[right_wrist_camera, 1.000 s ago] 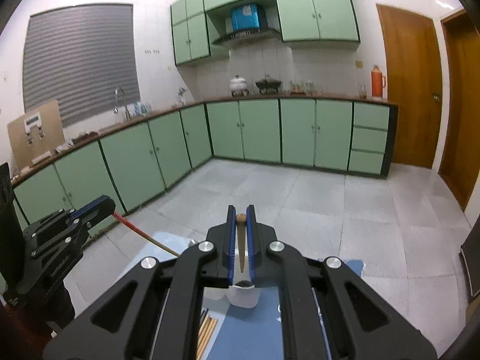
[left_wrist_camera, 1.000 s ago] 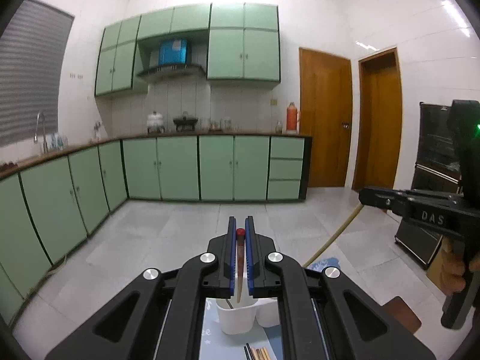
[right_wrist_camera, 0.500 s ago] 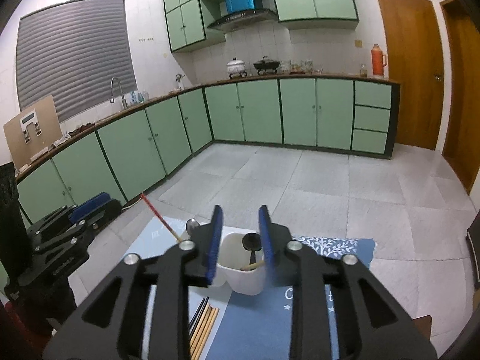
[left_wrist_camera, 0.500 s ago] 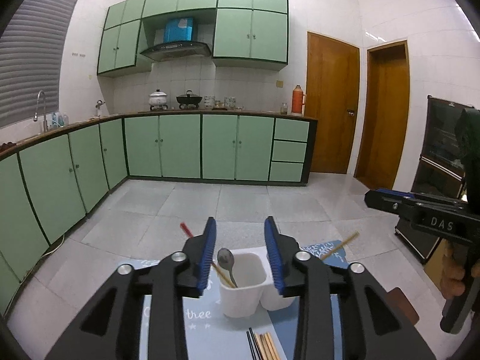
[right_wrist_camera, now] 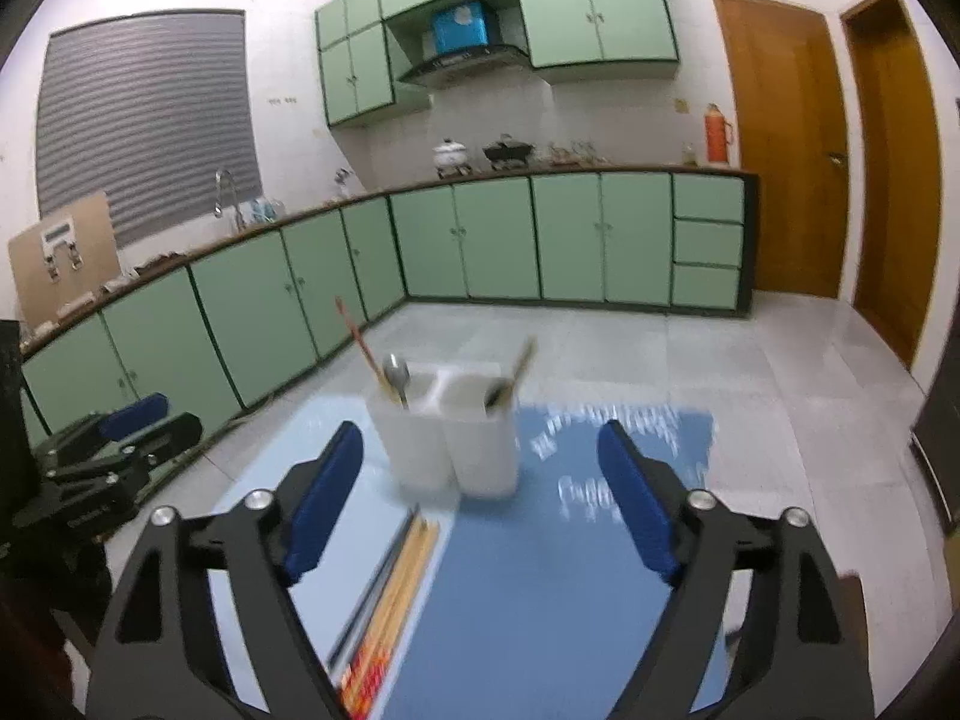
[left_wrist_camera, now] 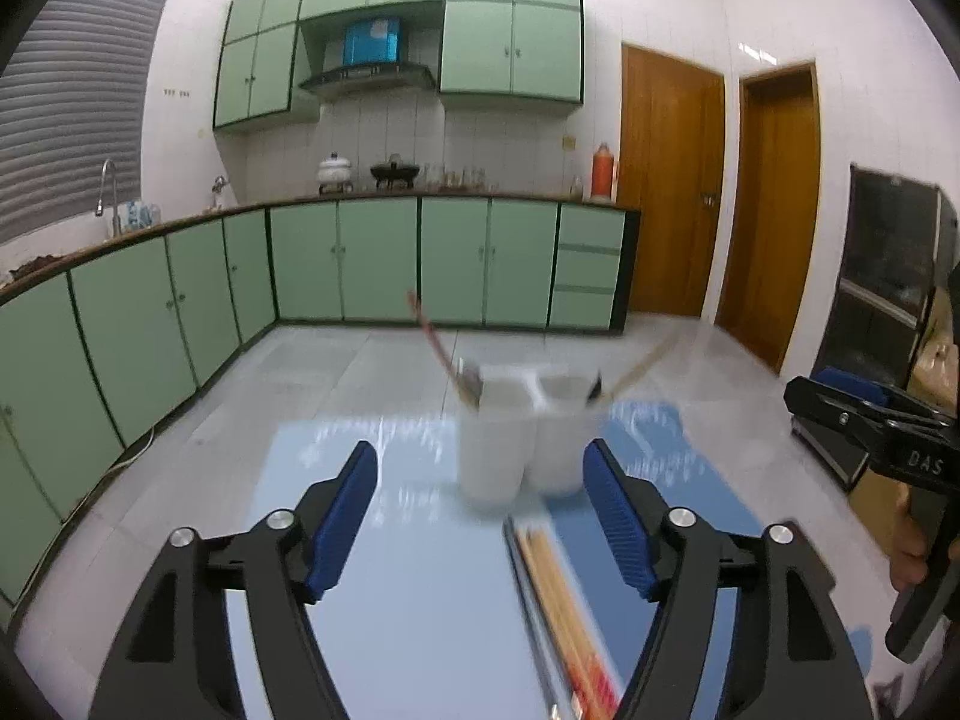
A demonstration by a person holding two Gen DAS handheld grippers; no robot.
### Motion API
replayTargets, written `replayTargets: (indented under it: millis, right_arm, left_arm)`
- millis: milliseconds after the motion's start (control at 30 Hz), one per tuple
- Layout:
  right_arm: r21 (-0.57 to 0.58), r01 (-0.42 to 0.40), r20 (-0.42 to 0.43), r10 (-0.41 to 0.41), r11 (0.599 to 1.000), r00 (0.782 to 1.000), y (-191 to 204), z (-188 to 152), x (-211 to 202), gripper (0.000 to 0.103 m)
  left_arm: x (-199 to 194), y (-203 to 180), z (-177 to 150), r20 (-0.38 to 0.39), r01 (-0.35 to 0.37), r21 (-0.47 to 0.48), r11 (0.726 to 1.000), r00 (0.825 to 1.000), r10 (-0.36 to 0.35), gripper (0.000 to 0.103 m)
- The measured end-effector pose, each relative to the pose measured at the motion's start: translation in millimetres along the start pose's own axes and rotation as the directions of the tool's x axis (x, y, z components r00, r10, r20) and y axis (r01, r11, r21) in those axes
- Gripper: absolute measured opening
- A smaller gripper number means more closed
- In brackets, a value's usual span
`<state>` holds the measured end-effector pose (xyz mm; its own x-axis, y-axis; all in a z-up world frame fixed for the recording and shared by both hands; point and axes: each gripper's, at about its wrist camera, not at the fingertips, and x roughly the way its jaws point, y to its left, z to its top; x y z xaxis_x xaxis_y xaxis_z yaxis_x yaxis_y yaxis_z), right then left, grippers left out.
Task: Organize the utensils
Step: 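Lift both chopsticks and drop them into the white utensil holder, then grasp a black chopstick with the left gripper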
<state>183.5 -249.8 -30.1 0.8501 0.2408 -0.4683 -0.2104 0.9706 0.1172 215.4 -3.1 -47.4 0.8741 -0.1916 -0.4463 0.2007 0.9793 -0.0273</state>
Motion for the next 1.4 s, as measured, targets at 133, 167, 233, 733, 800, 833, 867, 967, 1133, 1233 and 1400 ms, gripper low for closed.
replayTargets:
  millis: [133,167,233,733,800,833,867,967,1133,1233,1400]
  right_arm:
    - [0.018,0.005,-0.074,-0.003,1.000,0.997,10,-47,1,0.080]
    - [0.018,0.011,-0.094,-0.009,1.000,0.996,12,-59,3,0.080]
    - [0.039,0.011,-0.132,-0.006,0.999,0.991,14,-82,5,0.080]
    - [0.084,0.045,-0.250,-0.022,0.995,0.968,21,-143,5,0.080]
    - [0.081,0.047,-0.249,-0.026,0.996,0.968,21,-145,5,0.080]
    - [0.080,0.049,-0.248,-0.027,0.996,0.968,21,-146,5,0.080]
    - [0.079,0.050,-0.248,-0.028,0.996,0.968,21,-147,4,0.080]
    - [0.076,0.050,-0.250,-0.030,0.996,0.968,22,-148,4,0.080]
    - [0.063,0.047,-0.246,-0.030,0.997,0.969,26,-150,4,0.080]
    - [0.067,0.040,-0.250,-0.022,0.997,0.968,30,-154,6,0.080]
    - [0.004,0.015,-0.275,-0.013,1.000,0.961,47,-167,12,0.071]
  left_arm:
    - [0,-4,-42,-0.087,0.006,0.012,1.000,0.996,-0.005,0.074]
    - [2,-5,-54,-0.117,0.009,0.010,1.000,0.993,-0.008,0.074]
    - [3,-6,-74,-0.155,0.012,0.016,1.000,0.988,-0.010,0.074]
    - [27,-31,-163,-0.366,0.037,0.035,0.999,0.930,-0.022,0.073]
    - [30,-32,-166,-0.375,0.032,0.034,0.999,0.927,-0.017,0.072]
    - [31,-32,-165,-0.379,0.031,0.032,0.999,0.925,-0.017,0.071]
    - [33,-32,-167,-0.383,0.029,0.027,0.999,0.923,-0.017,0.070]
    - [34,-34,-172,-0.384,0.020,0.022,1.000,0.923,-0.010,0.067]
    - [31,-32,-175,-0.360,-0.004,0.027,1.000,0.933,0.013,0.044]
    - [29,-30,-175,-0.343,-0.022,0.020,1.000,0.939,0.028,0.023]
    - [25,-28,-176,-0.331,-0.018,0.005,1.000,0.944,0.019,0.006]
